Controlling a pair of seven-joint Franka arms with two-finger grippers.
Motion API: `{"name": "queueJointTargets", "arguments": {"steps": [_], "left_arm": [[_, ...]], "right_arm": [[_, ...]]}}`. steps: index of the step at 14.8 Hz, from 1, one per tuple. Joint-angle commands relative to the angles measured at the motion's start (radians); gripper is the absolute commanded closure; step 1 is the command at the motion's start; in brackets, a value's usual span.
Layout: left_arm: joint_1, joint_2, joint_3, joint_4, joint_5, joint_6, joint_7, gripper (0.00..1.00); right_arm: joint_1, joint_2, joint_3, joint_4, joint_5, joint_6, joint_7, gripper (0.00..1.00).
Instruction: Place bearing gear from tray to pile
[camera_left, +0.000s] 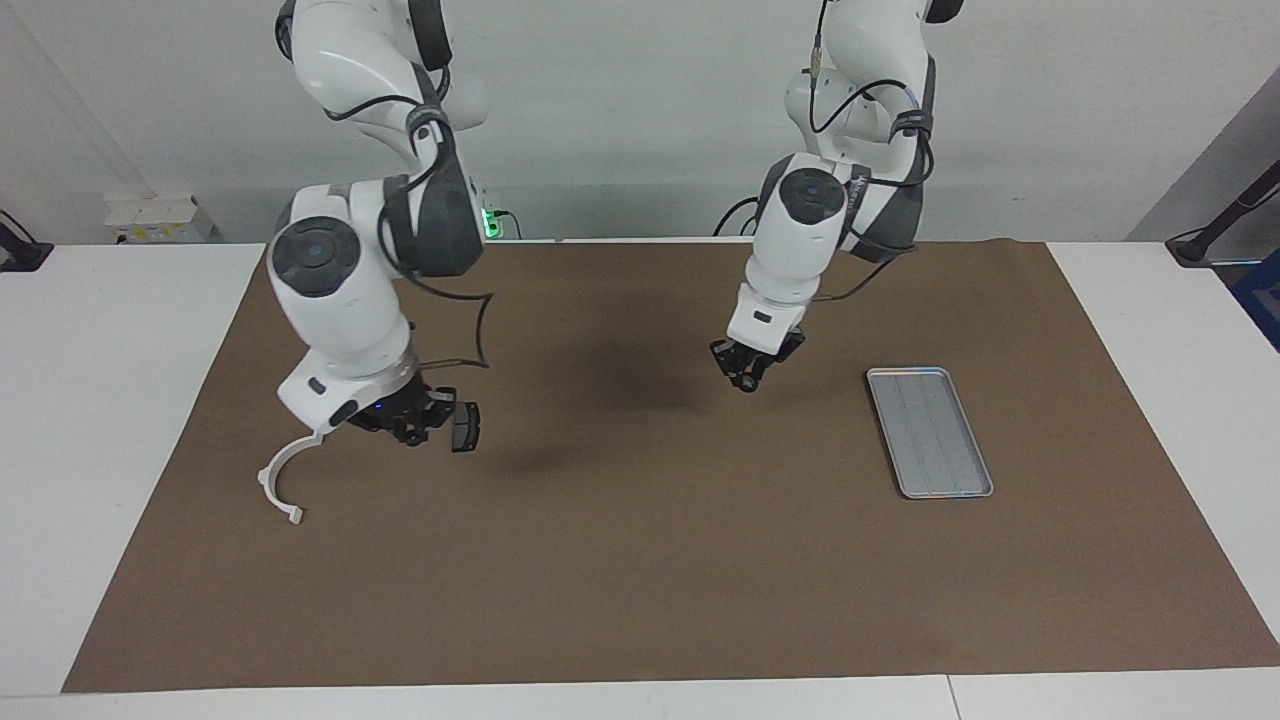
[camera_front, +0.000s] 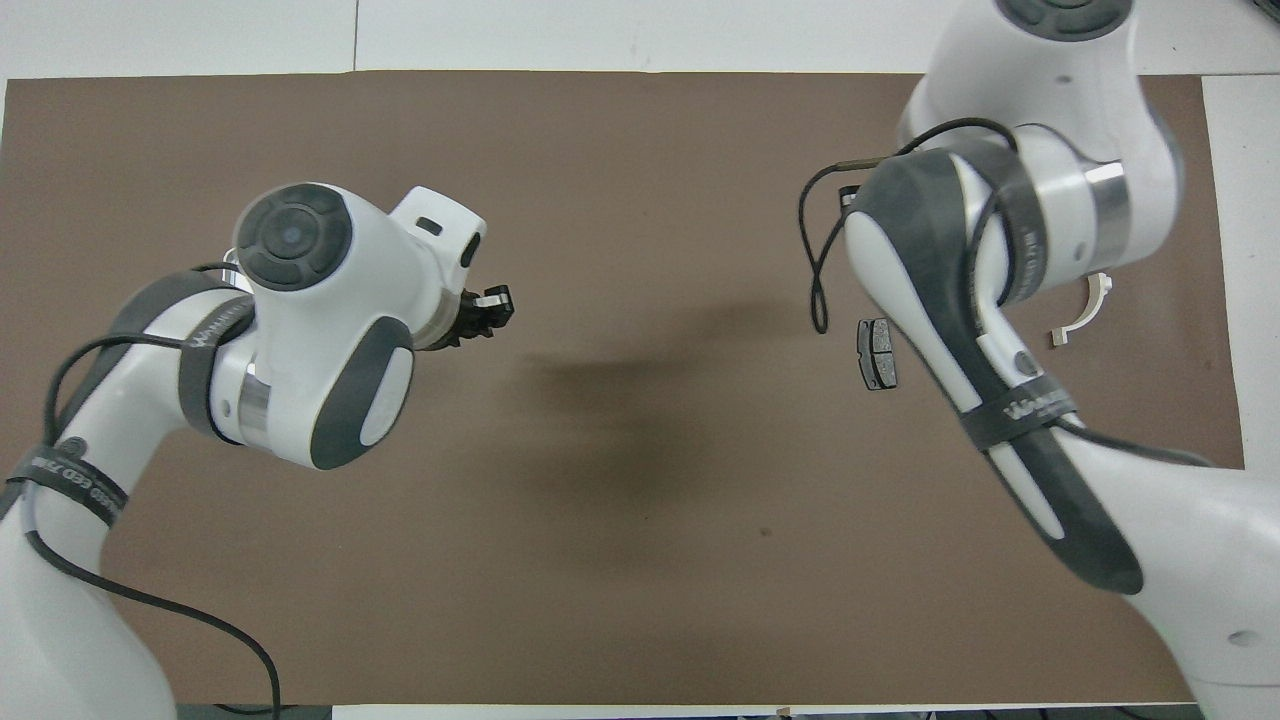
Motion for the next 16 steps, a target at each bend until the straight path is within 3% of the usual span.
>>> {"name": "queueJointTargets", "arguments": {"steps": [1,7,16], "left_arm": [[-0.057,0.036,0.021,-0.010,0.010,0.039,-0.058,1.00],[-0.082,0.117,0.020,-0.010,0.065,0.135,-0.118,1.00],[-0.082,0.131,0.020,-0.071,0.067,0.235,-0.123,1.00]], "right_arm": [[-0.055,-0.022,0.016,-0.154,-0.004,0.168,-0.074,1.00],[-0.105,0.092,0.016,-0.191,0.007,0.363,-0.087,1.00],[-0.105,0.133,0.016,-0.204,0.010,0.437,-0.080,1.00]]}}
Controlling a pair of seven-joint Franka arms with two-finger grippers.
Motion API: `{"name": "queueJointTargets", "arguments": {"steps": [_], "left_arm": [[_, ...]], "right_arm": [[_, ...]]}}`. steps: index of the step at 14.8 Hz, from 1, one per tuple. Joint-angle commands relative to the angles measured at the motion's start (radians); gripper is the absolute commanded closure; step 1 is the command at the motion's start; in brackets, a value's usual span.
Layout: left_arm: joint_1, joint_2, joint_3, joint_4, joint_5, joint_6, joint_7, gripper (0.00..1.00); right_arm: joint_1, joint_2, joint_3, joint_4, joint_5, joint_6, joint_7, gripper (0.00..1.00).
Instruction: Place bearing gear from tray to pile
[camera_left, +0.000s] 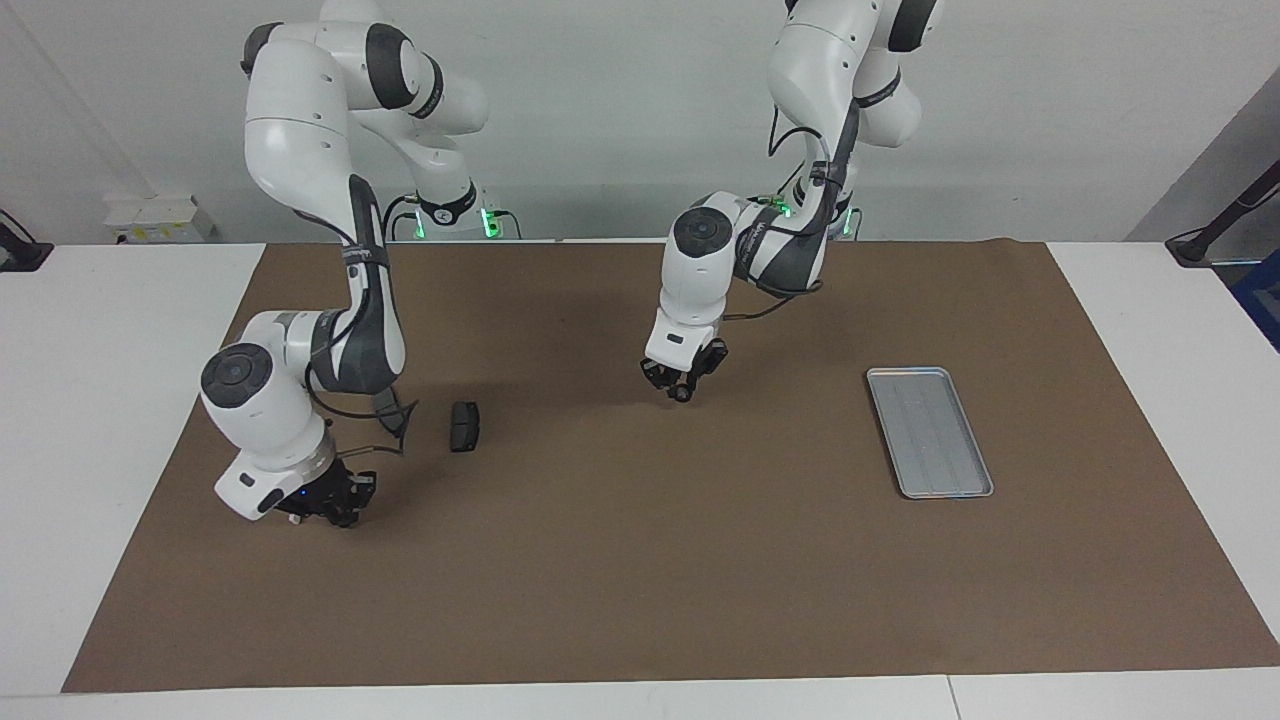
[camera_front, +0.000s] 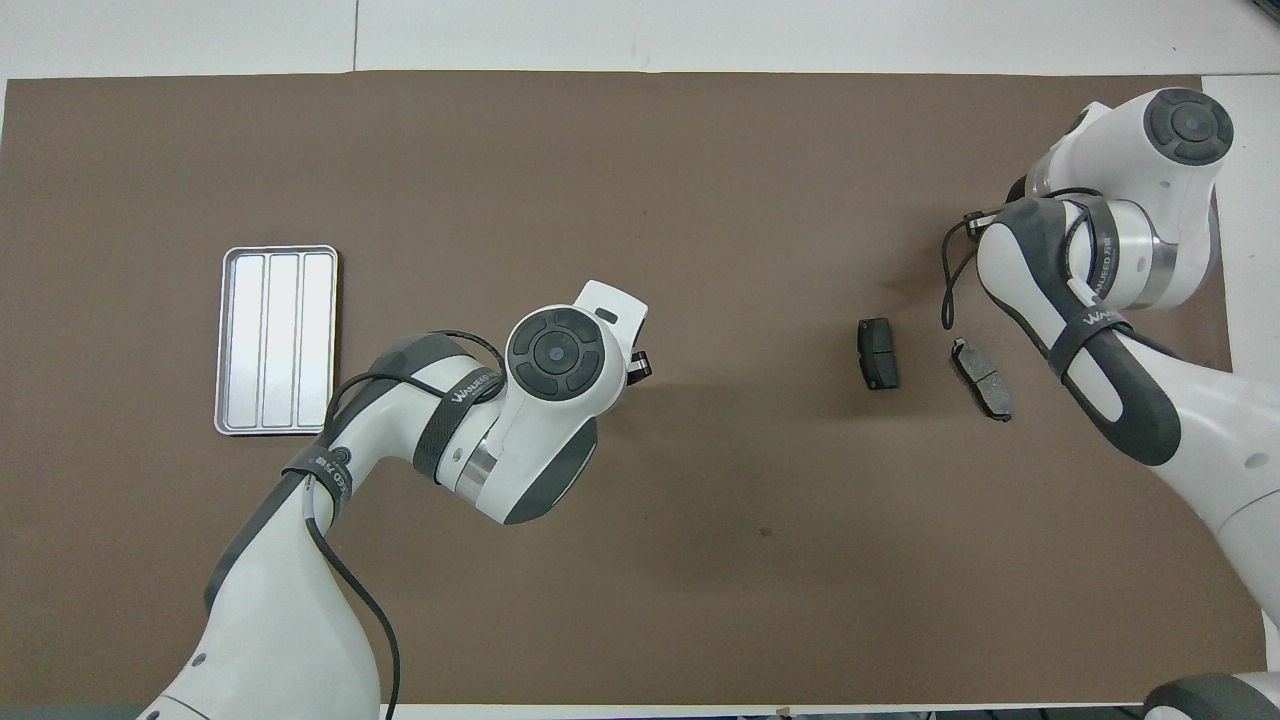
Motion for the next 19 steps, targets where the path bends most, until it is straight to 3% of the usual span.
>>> {"name": "queueJointTargets", "arguments": {"steps": [1,2,3,5,7,12,13,15,16,19], "left_arm": [[-0.020,0.000,0.017,-0.026,0.020,0.045,-0.025,1.00],[-0.020,0.004,0.017,-0.028,0.020,0.054,-0.025,1.00],[-0.024,0.006,0.017,-0.028,0.020,0.056,-0.025,1.00],[-0.025,0.006,0.017,-0.028,0.020,0.057,-0.025,1.00],[-0.028,0.006,0.017,-0.052,0.020,0.088,-0.025,1.00],[-0.033,0.006,0.017,-0.065,0.020,0.111,-0.025,1.00],[-0.033,0.006,0.017,-0.065,0.020,0.111,-0.025,0.89],[-0.033,0.006,0.017,-0.063,0.021,0.112,-0.011,0.10],[-0.030,0.006,0.019,-0.060,0.021,0.109,-0.008,0.00],[-0.017,-0.003,0.025,-0.043,0.021,0.095,0.007,0.00]], "right_arm": [[-0.016,0.001,0.015,-0.018,0.009,0.029,-0.016,1.00],[-0.016,0.001,0.015,-0.018,0.009,0.027,-0.013,1.00],[-0.015,0.001,0.013,-0.016,0.009,0.024,-0.011,0.85],[-0.012,-0.003,0.013,-0.016,0.009,0.018,-0.007,0.17],[0.002,-0.025,0.013,-0.016,0.009,-0.003,-0.003,0.00],[0.063,-0.123,0.012,-0.008,-0.001,-0.132,0.006,0.00],[0.070,-0.144,0.012,-0.008,-0.001,-0.160,0.024,0.00],[0.100,-0.187,0.015,-0.007,-0.001,-0.224,0.099,0.00],[0.120,-0.204,0.015,-0.004,-0.001,-0.252,0.134,0.00],[0.171,-0.247,0.018,-0.004,0.000,-0.319,0.257,0.00]]}}
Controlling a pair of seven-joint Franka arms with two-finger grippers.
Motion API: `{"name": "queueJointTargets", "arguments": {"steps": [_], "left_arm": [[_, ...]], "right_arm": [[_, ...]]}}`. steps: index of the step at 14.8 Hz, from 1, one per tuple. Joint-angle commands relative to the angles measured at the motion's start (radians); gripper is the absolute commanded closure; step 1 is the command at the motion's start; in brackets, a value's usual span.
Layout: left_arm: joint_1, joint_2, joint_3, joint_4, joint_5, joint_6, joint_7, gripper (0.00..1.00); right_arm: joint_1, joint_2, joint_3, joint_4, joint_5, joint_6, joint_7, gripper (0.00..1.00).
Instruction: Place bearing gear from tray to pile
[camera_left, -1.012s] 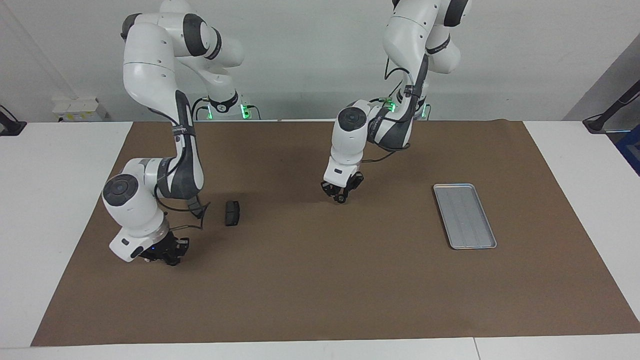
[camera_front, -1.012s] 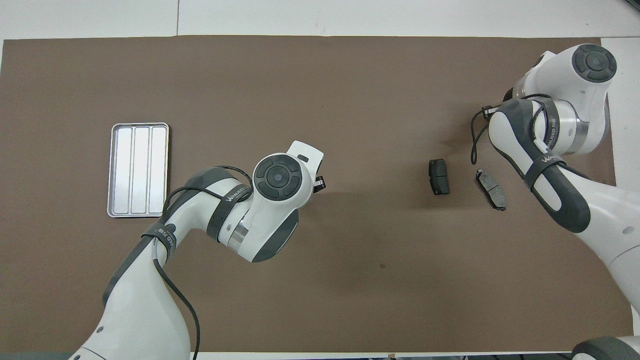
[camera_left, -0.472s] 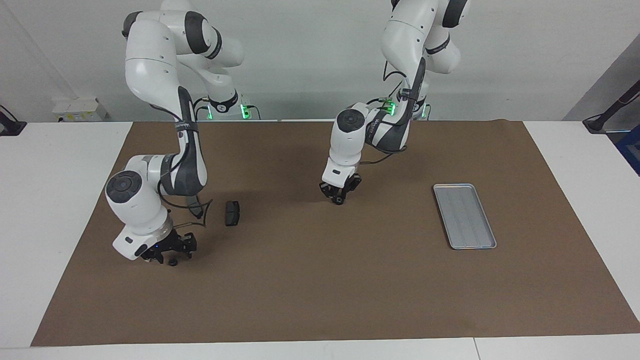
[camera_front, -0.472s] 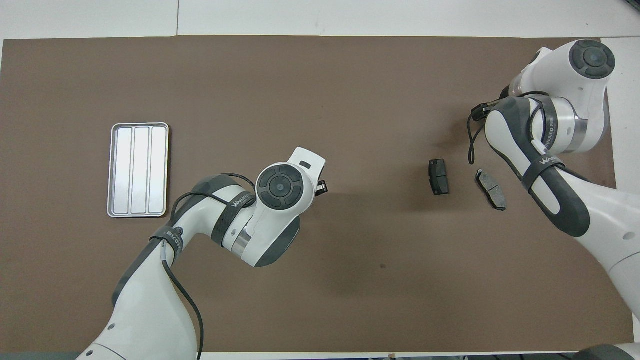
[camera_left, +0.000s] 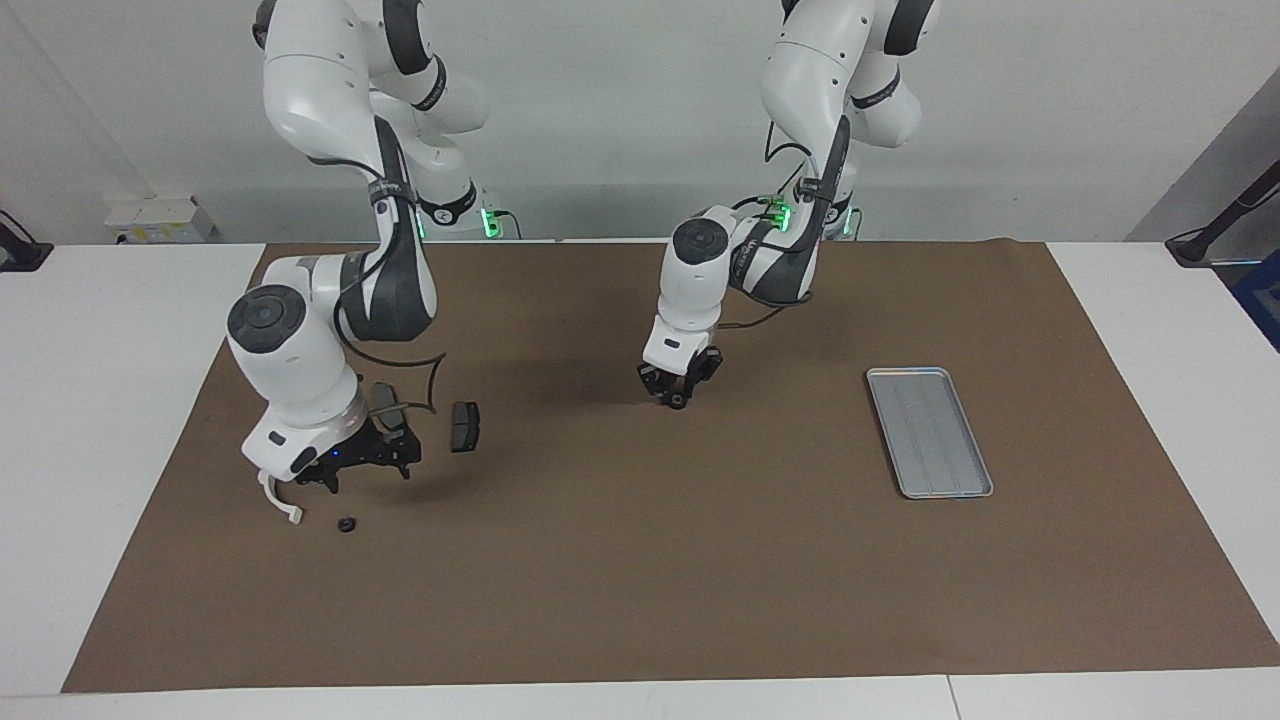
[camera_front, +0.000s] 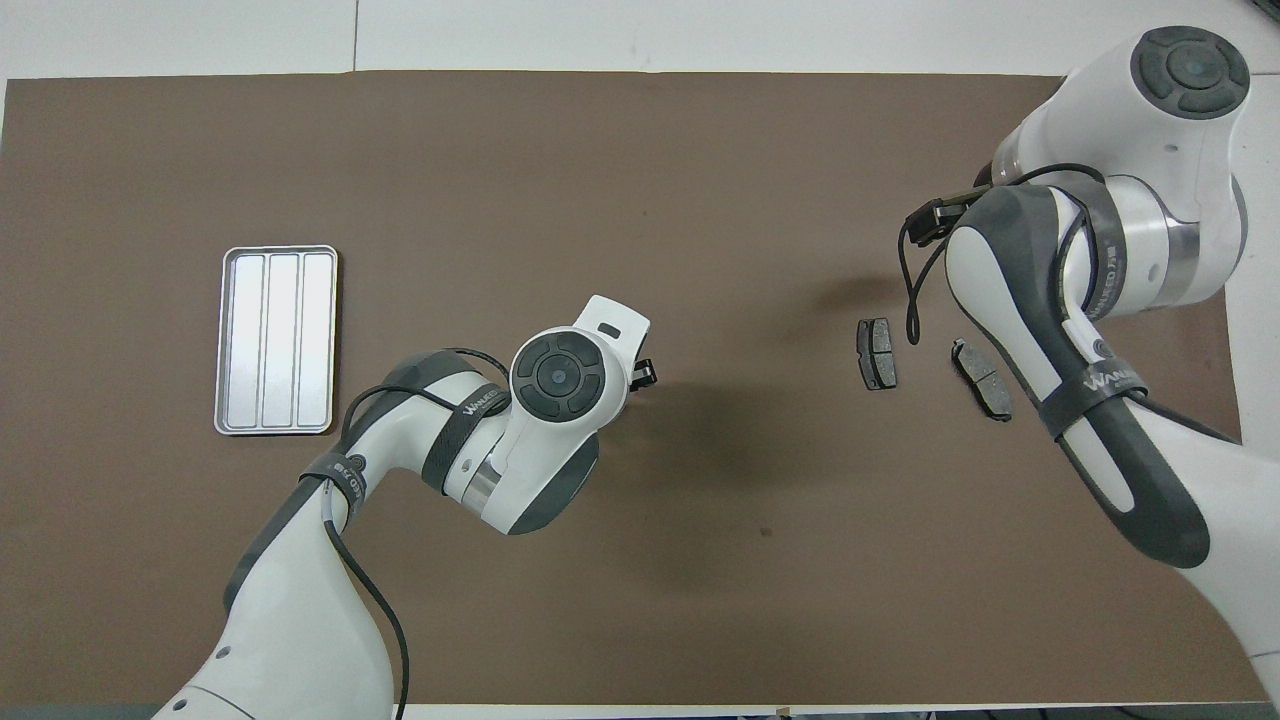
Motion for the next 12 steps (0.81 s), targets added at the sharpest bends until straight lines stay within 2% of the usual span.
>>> {"name": "queueJointTargets", "arguments": {"steps": [1,3,7,12], "left_arm": [[0.007,-0.029,0.029,0.006,0.017,-0.008,0.017,0.00],[0.060,-0.087,0.053,0.006,0.017,-0.059,0.123,0.00],[0.292,-0.202,0.052,0.008,0.018,-0.194,0.426,0.00],[0.528,-0.301,0.053,0.028,0.017,-0.263,0.686,0.00]], "right_arm": [[0.042,-0.042,0.008,-0.011,0.001,-0.053,0.121,0.00],[0.084,-0.064,0.008,-0.011,0.001,-0.084,0.216,0.00],[0.154,-0.079,0.008,-0.011,0.009,-0.115,0.383,0.00],[0.293,-0.088,0.010,-0.024,0.043,-0.101,0.798,0.00]]}}
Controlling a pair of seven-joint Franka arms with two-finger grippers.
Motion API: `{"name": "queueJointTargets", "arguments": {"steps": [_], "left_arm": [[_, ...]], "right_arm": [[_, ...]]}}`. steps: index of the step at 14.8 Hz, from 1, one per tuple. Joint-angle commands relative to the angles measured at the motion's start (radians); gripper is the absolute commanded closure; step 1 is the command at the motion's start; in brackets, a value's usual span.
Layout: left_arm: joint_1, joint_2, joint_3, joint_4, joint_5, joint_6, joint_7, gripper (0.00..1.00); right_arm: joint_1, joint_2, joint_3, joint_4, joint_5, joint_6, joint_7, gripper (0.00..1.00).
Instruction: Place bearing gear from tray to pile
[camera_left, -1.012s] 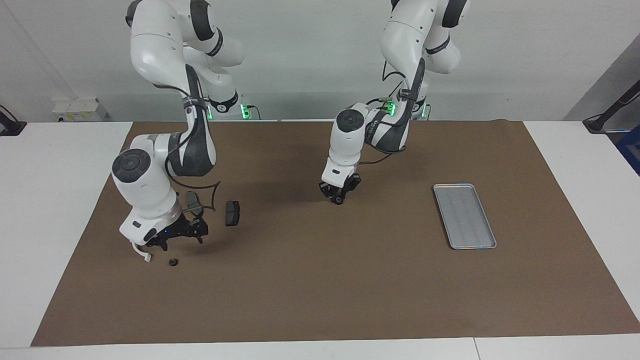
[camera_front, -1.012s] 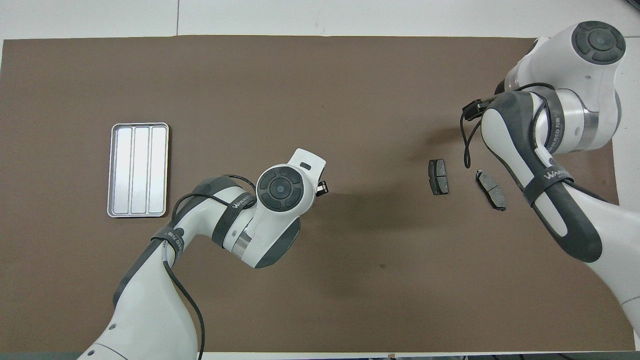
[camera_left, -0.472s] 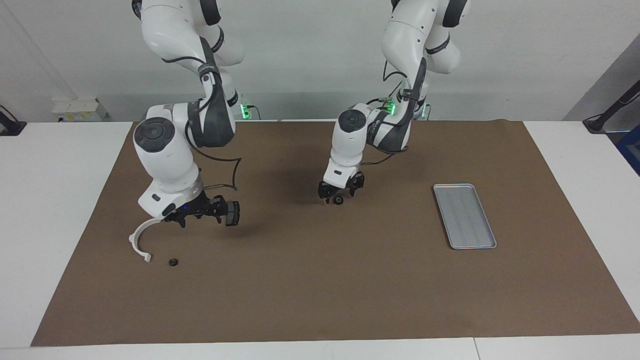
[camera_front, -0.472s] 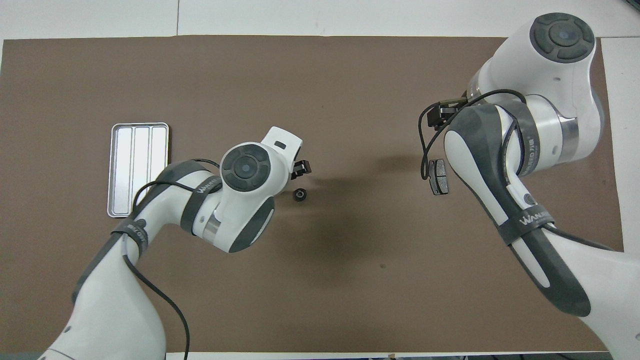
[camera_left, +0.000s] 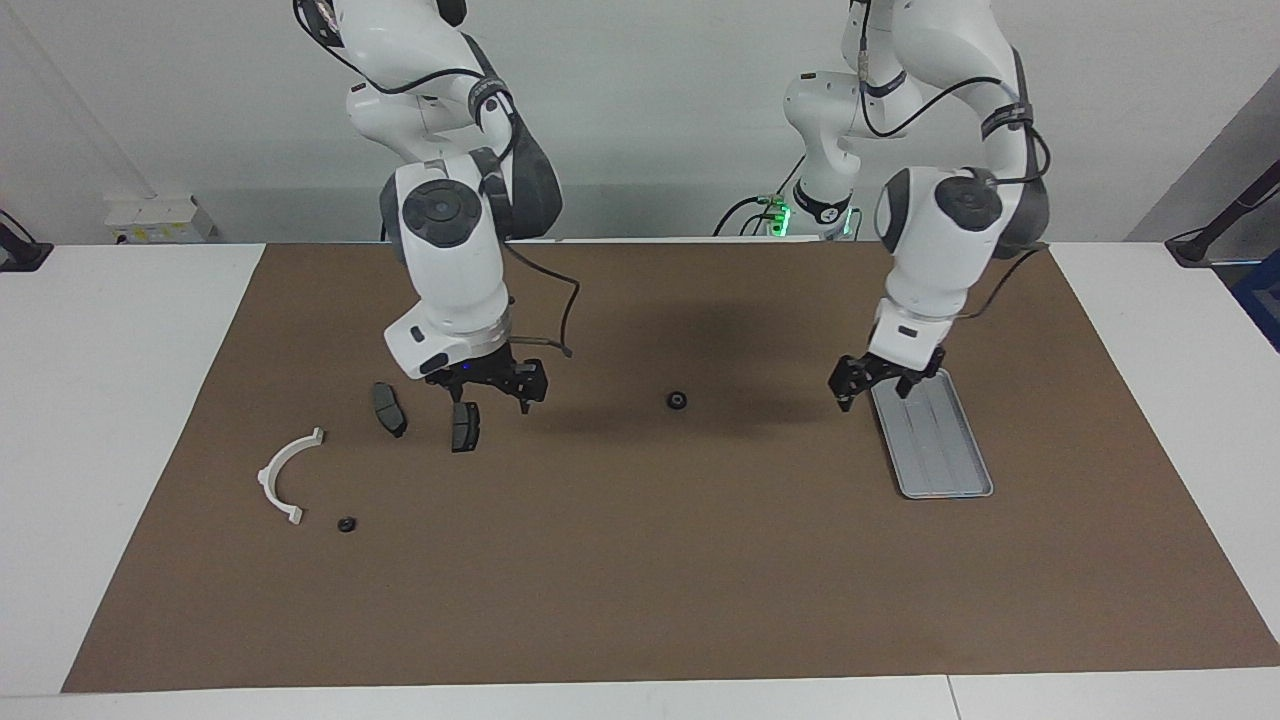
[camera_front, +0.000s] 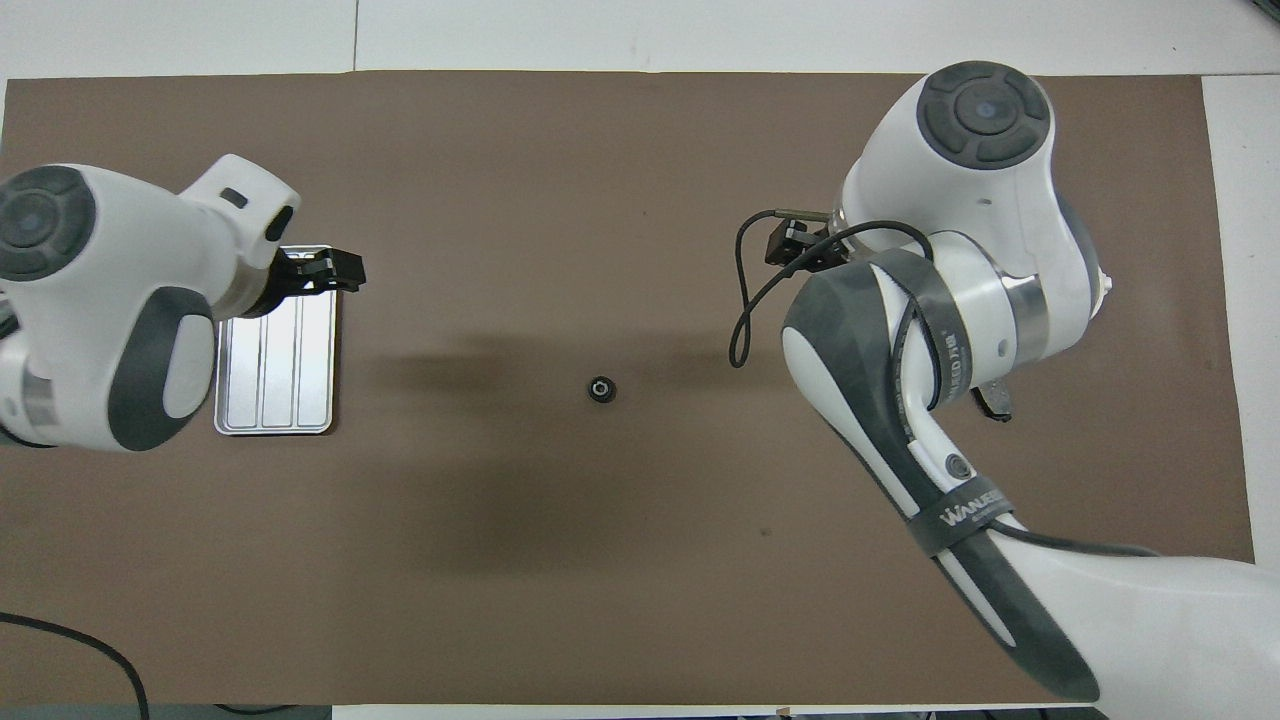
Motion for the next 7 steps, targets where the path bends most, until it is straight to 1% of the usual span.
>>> {"name": "queueJointTargets", "arguments": {"steps": [1,2,4,5,7], "left_arm": [[0.093,-0.064,-0.015,0.015,0.011,-0.064,0.083,0.00],[0.127,-0.081,-0.015,0.033,0.011,-0.090,0.107,0.00],[0.173,-0.118,-0.015,0.058,0.009,-0.147,0.136,0.00],[0.184,-0.135,-0.015,0.064,0.011,-0.173,0.149,0.00],[0.187,-0.165,-0.013,0.070,0.009,-0.230,0.166,0.00]], "right_arm": [[0.087,-0.014,0.002,-0.027,0.021,0.009,0.212,0.00],[0.127,-0.007,0.002,-0.031,0.021,0.024,0.293,0.00],[0.199,-0.007,0.002,-0.101,0.021,0.114,0.413,0.00],[0.214,-0.013,0.002,-0.144,0.021,0.163,0.445,0.00],[0.251,-0.010,0.002,-0.181,0.021,0.214,0.484,0.00]]}}
